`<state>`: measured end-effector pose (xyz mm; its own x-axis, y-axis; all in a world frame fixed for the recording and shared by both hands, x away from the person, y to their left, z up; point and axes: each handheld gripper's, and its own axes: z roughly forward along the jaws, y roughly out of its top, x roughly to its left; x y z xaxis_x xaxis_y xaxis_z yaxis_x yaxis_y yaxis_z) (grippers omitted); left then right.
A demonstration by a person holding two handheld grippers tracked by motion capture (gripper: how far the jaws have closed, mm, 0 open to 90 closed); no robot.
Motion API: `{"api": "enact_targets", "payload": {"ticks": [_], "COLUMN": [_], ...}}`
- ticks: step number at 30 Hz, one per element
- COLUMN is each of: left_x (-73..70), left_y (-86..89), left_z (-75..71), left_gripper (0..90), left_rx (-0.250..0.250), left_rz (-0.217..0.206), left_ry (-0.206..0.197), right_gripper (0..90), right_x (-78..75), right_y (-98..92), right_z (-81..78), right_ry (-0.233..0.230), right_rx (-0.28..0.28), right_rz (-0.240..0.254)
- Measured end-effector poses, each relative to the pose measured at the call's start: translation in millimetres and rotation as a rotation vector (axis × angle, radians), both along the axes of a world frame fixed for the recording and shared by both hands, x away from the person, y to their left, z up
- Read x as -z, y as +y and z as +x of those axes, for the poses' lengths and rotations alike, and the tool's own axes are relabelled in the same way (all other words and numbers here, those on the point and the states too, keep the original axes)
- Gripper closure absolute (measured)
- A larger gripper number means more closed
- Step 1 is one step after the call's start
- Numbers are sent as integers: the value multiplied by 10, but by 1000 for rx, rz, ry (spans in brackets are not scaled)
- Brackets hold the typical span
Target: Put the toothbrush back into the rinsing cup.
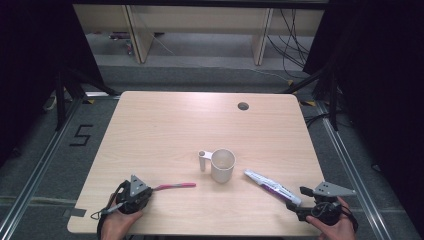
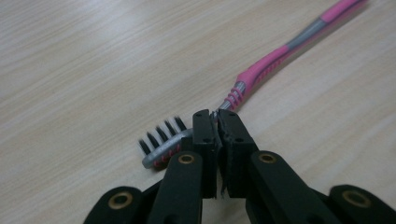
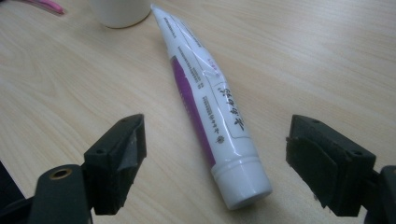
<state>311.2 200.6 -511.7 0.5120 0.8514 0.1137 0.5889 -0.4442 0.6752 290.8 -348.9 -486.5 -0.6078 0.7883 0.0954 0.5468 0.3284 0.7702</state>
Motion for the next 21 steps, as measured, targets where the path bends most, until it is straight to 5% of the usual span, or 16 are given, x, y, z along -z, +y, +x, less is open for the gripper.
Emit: {"api": "enact_targets", "payload": {"ticks": [21], "left_x": [-2], "left_y": [-160], "left_z": [638], "left_gripper": [840], "left_rx": [-66], "left_rz": [-49], "left_ry": [0], "right_gripper": [212], "right_x": [5], "right_y": [16], "right_z": [-2], "right_ry": [25], "right_rx": [2], "right_rz": [20]}}
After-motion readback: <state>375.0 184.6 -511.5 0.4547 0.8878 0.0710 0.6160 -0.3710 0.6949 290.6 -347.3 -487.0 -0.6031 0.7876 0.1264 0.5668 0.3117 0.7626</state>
